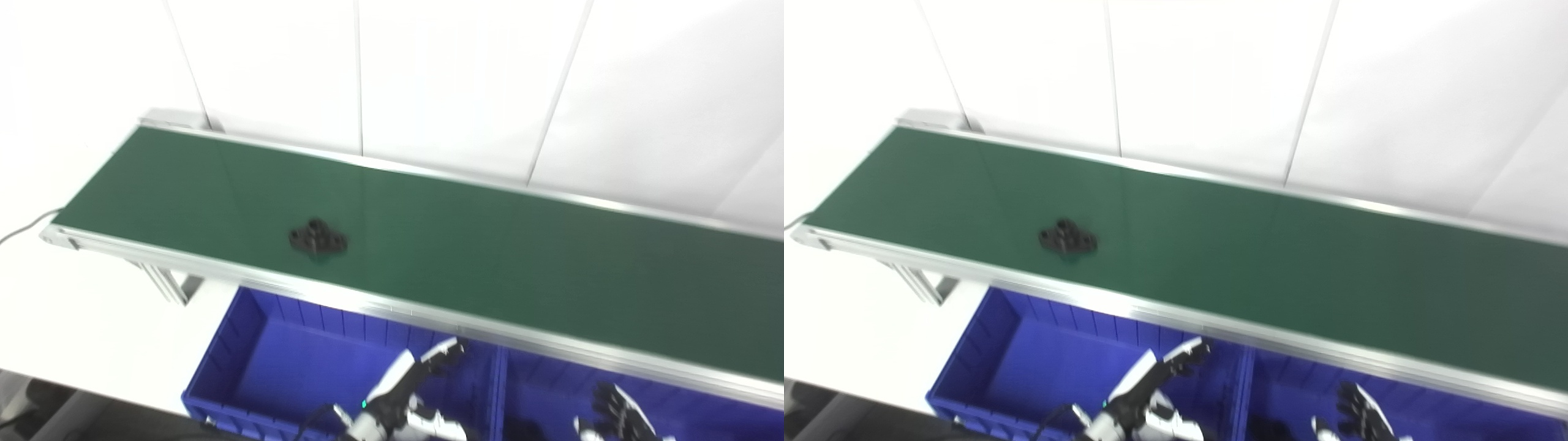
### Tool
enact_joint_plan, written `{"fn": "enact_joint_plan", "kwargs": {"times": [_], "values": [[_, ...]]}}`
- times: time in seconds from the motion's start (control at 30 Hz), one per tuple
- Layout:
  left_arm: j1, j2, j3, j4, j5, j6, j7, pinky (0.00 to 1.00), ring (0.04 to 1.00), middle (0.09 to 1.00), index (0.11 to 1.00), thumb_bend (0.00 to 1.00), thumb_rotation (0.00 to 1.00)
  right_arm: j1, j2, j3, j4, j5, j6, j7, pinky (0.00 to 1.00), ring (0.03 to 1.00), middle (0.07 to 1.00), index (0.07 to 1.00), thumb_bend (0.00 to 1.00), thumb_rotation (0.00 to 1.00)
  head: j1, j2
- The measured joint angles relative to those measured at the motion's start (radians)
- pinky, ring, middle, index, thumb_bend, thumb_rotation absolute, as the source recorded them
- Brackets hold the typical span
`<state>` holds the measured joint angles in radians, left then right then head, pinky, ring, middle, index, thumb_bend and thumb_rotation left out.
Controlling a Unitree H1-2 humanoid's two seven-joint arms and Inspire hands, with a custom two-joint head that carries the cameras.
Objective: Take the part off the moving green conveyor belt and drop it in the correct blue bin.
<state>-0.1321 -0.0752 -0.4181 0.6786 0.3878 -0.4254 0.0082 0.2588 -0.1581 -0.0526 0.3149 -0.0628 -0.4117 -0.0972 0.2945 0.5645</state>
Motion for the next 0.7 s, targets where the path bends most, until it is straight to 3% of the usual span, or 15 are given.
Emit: {"fn": "enact_joint_plan", "kwargs": {"times": [0.1, 0.2, 0.23, 0.33, 0.43, 0.53, 0.6, 0.7], "values": [[-0.005, -0.002, -0.004, 0.006, 0.001, 0.0, 0.013, 0.82, 0.886, 0.917, 0.926, 0.74, 0.36, 0.0, -0.001, -0.001, 0.003, 0.005, 0.0, -0.002, 0.8, 0.819, 0.84, 0.847, 0.48, 0.26, -0.008, -0.005], [-0.005, -0.002, -0.007, 0.008, -0.011, 0.0, 0.014, 0.82, 0.891, 0.922, 0.928, 0.74, 0.37, 0.005, 0.002, -0.003, -0.016, 0.005, 0.0, -0.006, 0.76, 0.796, 0.824, 0.831, 0.51, 0.33, -0.011, -0.006], [-0.005, -0.002, -0.007, 0.009, -0.012, 0.0, 0.014, 0.82, 0.887, 0.92, 0.926, 0.74, 0.36, 0.007, 0.003, -0.004, -0.03, 0.006, 0.0, -0.009, 0.74, 0.782, 0.812, 0.82, 0.57, 0.41, -0.03, -0.003], [-0.007, -0.002, -0.013, 0.013, -0.012, -0.001, 0.015, 0.82, 0.886, 0.918, 0.925, 0.73, 0.35, 0.02, 0.011, -0.011, -0.102, 0.019, -0.003, -0.01, 0.72, 0.768, 0.798, 0.806, 0.62, 0.47, -0.031, -0.003], [-0.009, 0.001, -0.016, 0.023, -0.012, -0.001, 0.015, 0.82, 0.885, 0.914, 0.924, 0.72, 0.33, 0.024, 0.02, -0.016, -0.197, 0.06, -0.007, 0.016, 0.69, 0.751, 0.768, 0.775, 0.69, 0.46, -0.093, 0.006], [-0.009, 0.01, -0.019, 0.021, -0.012, -0.001, 0.015, 0.82, 0.879, 0.907, 0.92, 0.72, 0.31, 0.011, 0.025, -0.028, -0.276, 0.088, -0.008, 0.046, 0.69, 0.746, 0.762, 0.77, 0.68, 0.46, -0.127, 0.012], [-0.009, 0.021, -0.026, 0.014, -0.014, -0.001, 0.015, 0.81, 0.873, 0.902, 0.915, 0.72, 0.3, -0.003, 0.025, -0.03, -0.332, 0.067, -0.008, 0.044, 0.68, 0.743, 0.765, 0.772, 0.66, 0.47, -0.146, 0.015], [-0.009, 0.043, -0.035, -0.008, -0.024, -0.001, 0.017, 0.82, 0.87, 0.896, 0.913, 0.71, 0.28, -0.036, 0.024, -0.029, -0.418, -0.013, -0.008, 0.035, 0.66, 0.723, 0.752, 0.767, 0.66, 0.45, -0.265, 0.034]]}}
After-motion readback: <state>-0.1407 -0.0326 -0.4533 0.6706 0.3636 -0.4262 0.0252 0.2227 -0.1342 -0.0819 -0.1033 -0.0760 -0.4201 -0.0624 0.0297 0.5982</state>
